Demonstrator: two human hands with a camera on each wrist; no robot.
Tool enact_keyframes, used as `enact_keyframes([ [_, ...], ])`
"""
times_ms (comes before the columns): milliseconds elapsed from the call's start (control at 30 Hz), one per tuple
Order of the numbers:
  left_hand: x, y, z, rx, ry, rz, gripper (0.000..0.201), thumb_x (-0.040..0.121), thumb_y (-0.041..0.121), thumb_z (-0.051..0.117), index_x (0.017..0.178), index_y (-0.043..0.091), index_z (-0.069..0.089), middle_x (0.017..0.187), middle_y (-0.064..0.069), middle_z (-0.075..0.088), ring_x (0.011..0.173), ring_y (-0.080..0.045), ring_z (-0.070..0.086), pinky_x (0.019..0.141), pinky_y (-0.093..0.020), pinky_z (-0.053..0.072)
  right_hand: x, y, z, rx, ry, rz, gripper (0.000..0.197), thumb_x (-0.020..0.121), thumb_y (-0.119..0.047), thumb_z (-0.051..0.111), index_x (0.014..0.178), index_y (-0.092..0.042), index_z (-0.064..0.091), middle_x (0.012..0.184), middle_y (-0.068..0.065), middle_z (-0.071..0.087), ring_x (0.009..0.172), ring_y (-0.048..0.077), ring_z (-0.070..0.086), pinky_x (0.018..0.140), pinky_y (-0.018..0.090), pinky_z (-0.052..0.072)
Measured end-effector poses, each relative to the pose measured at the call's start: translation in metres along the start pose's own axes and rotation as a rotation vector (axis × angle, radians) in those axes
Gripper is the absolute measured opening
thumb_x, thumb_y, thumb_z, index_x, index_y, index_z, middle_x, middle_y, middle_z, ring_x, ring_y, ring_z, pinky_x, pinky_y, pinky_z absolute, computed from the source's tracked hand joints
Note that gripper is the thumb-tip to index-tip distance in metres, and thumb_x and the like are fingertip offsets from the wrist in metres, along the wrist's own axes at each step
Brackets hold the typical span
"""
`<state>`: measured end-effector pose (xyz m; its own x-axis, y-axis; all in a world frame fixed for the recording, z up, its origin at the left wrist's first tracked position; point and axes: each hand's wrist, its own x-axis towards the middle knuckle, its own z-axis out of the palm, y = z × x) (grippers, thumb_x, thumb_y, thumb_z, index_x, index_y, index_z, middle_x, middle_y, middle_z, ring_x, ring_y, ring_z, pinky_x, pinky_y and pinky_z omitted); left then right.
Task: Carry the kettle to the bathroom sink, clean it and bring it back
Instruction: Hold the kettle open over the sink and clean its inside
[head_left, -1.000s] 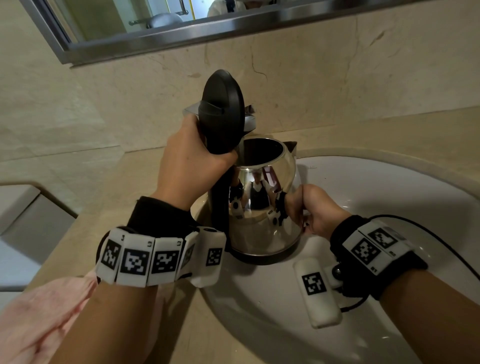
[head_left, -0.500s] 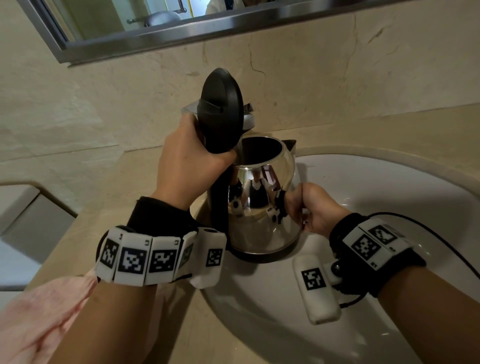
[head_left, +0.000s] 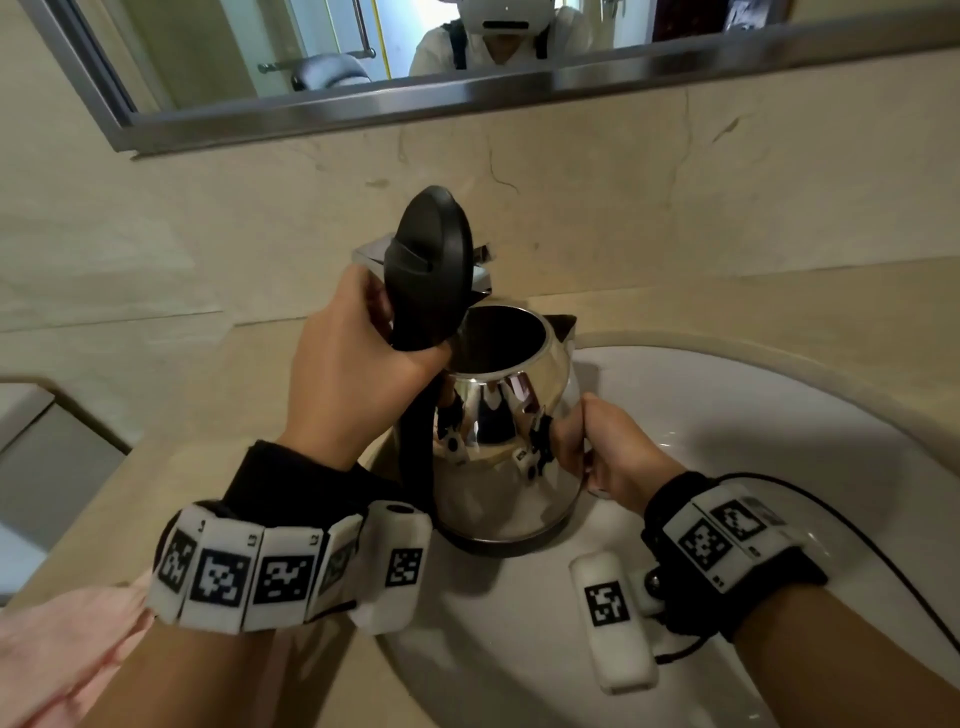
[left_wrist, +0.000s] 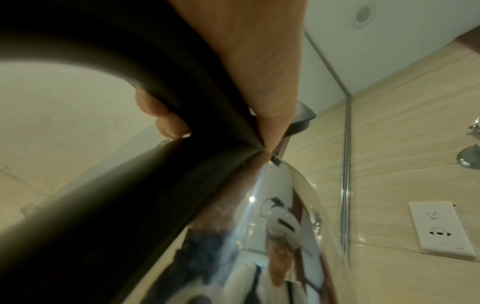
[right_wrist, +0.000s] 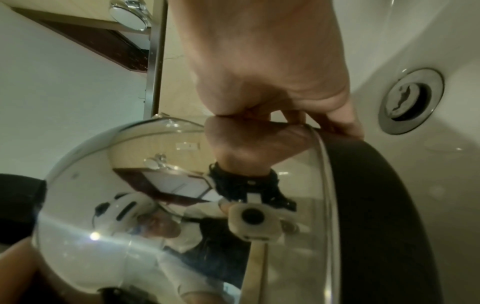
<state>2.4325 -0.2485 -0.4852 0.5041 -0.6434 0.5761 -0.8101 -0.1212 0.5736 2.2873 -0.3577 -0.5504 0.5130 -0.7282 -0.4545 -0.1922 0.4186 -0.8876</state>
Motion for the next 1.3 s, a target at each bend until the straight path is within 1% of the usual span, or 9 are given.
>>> enact_keyframes([
  [167,0.000,-0.005,0.003,0.008,0.001,0.021,0.039,0.071,0.024,0.075,0.088,0.020,0.041,0.071,0.014,0.047,0.062,-0.001,0.048,0.052,-0.012,0.036,0.004,0.003,-0.001,-0.060,0.017,-0.020,0.014,0.041,-0.010,0.038,0.029,-0.016,0.039,0.031,-0.003,0.040,0.050,0.020,0.037,0.053,0.027,0.028],
  [333,0.001,-0.003,0.003,-0.017,0.009,0.006,0.040,0.070,0.023,0.075,0.094,0.020,0.044,0.072,0.018,0.047,0.063,0.003,0.048,0.053,-0.005,0.035,0.011,0.003,-0.002,-0.048,-0.001,-0.095,0.020,0.042,-0.011,0.035,0.023,-0.016,0.034,0.031,-0.003,0.034,0.028,0.012,0.032,0.033,0.017,0.027],
  [467,-0.001,-0.005,0.005,-0.036,0.026,0.013,0.041,0.069,0.026,0.076,0.089,0.022,0.039,0.070,0.013,0.048,0.064,0.000,0.051,0.055,-0.012,0.039,0.021,0.008,-0.004,-0.008,-0.010,-0.131,0.026,0.047,-0.005,0.034,0.023,-0.017,0.036,0.030,-0.004,0.033,0.025,0.009,0.030,0.029,0.012,0.025],
  [533,-0.001,-0.007,0.005,-0.043,0.038,0.025,0.041,0.069,0.026,0.074,0.087,0.023,0.038,0.069,0.012,0.048,0.063,0.001,0.051,0.054,-0.015,0.039,0.028,0.011,-0.006,-0.008,-0.014,-0.152,0.043,0.067,0.003,0.033,0.031,-0.018,0.040,0.030,-0.004,0.035,0.028,0.009,0.030,0.030,0.014,0.026],
  [633,-0.003,-0.008,0.003,-0.044,0.053,0.036,0.039,0.067,0.029,0.070,0.081,0.029,0.034,0.067,0.012,0.045,0.062,0.004,0.050,0.051,-0.014,0.039,0.033,0.014,-0.007,0.002,-0.014,-0.175,0.045,0.094,-0.007,0.028,0.051,-0.015,0.036,0.032,-0.004,0.035,0.031,0.010,0.028,0.033,0.017,0.024],
  [733,-0.002,-0.008,0.003,-0.044,0.051,0.054,0.042,0.068,0.025,0.072,0.077,0.033,0.032,0.069,0.011,0.046,0.064,0.001,0.051,0.053,-0.018,0.042,0.036,0.012,-0.008,-0.010,-0.003,-0.181,0.047,0.097,-0.009,0.027,0.051,-0.013,0.034,0.032,-0.003,0.036,0.033,0.012,0.030,0.036,0.019,0.025],
  [933,-0.002,-0.012,0.008,-0.044,0.046,0.062,0.044,0.070,0.021,0.075,0.091,0.023,0.036,0.068,0.013,0.044,0.063,0.006,0.051,0.053,-0.012,0.041,0.032,0.010,-0.007,-0.014,0.008,-0.167,0.048,0.098,-0.011,0.026,0.050,-0.011,0.033,0.031,-0.001,0.034,0.034,0.014,0.029,0.033,0.015,0.022],
  [1133,-0.003,-0.011,0.007,-0.038,0.039,0.066,0.042,0.069,0.020,0.075,0.089,0.022,0.038,0.070,0.009,0.047,0.067,-0.007,0.052,0.056,-0.025,0.044,0.029,0.009,-0.007,-0.002,0.007,-0.164,0.051,0.099,-0.009,0.024,0.048,-0.009,0.033,0.032,0.001,0.035,0.038,0.017,0.029,0.044,0.023,0.021],
  [1300,-0.002,-0.009,0.007,-0.031,0.034,0.057,0.041,0.068,0.019,0.074,0.088,0.018,0.039,0.076,0.002,0.053,0.068,-0.013,0.055,0.058,-0.033,0.048,0.036,0.011,-0.009,0.002,0.027,-0.108,0.049,0.095,-0.009,0.028,0.046,-0.012,0.034,0.033,0.001,0.036,0.036,0.015,0.033,0.041,0.020,0.025],
])
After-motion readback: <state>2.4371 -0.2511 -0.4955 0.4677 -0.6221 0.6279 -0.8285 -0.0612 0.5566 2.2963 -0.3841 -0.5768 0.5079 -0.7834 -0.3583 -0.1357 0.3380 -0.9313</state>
